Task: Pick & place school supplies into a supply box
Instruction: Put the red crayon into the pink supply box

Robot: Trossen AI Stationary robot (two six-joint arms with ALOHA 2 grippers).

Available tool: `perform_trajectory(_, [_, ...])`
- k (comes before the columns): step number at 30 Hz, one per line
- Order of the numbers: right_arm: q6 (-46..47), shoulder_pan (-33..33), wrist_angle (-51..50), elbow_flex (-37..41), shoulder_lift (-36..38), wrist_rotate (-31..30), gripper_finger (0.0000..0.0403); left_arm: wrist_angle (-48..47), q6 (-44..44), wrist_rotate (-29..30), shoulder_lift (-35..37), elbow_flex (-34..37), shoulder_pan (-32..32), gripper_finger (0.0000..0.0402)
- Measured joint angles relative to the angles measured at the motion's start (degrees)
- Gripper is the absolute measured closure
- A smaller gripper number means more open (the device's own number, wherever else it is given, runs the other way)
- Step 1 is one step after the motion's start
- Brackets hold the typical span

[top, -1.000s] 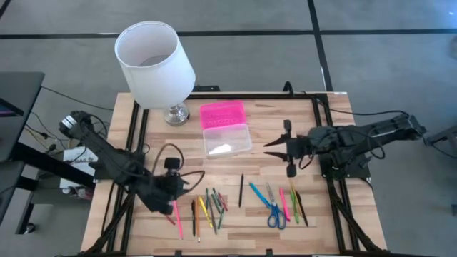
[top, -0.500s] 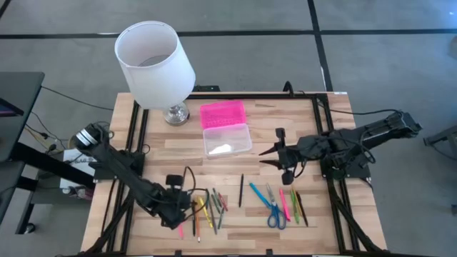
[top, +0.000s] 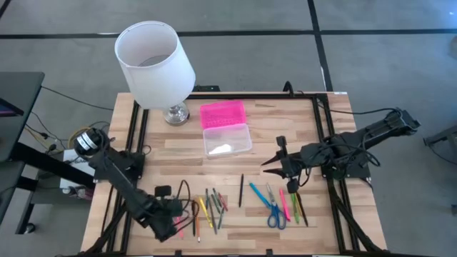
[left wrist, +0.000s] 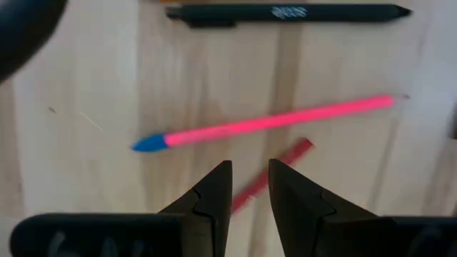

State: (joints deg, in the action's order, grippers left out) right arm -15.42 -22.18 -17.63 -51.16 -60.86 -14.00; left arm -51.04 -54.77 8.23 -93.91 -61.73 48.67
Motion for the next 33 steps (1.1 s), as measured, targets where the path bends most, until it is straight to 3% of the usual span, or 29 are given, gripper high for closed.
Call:
perform_trajectory(10, [0.0,-1.1,0.1,0.0,0.0,0.0,0.031,2.2,-1.7,8.6,0.0,0.7,5.6,0.0315])
perform_trajectory(19, [0.0,-1.1,0.1,0.0,0.0,0.5,0.031,9.1,3.2,4.5,0.1,6.3,6.1,0.0315])
perform_trajectory(33, [0.0,-1.1,0.1,0.0,0.0,0.6,0.031,9.9,10.9,5.6,0.1,6.5,5.7,0.0315])
